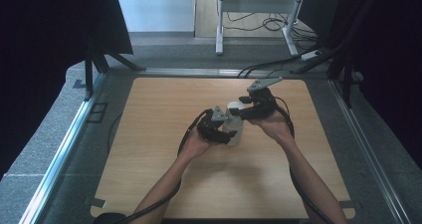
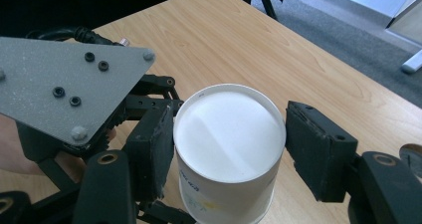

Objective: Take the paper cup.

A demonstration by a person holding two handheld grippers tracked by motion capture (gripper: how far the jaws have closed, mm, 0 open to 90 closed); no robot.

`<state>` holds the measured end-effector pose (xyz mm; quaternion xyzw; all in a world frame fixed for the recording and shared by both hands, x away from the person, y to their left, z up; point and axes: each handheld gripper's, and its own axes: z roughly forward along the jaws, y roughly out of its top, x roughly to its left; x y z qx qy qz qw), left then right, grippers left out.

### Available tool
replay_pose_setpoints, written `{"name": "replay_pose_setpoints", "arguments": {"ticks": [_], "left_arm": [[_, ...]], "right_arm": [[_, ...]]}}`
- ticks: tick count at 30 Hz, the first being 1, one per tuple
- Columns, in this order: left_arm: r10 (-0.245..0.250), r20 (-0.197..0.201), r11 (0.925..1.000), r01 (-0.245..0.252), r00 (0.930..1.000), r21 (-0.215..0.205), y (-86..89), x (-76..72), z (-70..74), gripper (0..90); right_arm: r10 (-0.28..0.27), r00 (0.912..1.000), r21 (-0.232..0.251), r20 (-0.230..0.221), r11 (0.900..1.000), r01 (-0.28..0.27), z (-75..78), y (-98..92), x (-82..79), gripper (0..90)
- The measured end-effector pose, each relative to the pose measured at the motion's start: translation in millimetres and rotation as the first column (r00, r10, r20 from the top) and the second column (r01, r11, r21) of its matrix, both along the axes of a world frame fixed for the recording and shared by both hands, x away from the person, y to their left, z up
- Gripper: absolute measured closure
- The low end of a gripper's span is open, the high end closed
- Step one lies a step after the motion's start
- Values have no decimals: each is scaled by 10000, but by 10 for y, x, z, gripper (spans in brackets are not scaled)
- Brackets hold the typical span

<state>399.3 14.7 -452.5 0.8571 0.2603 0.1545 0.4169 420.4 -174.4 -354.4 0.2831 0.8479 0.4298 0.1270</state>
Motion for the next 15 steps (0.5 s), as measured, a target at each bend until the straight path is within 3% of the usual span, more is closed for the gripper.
{"name": "replay_pose_setpoints", "arguments": {"ticks": [15], "left_arm": [[-36, -10, 9999, 37, 10000, 112, -7, 2, 7, 265]], "right_arm": [[-30, 10000, 57, 26, 10000, 30, 117, -9, -15, 378]]}}
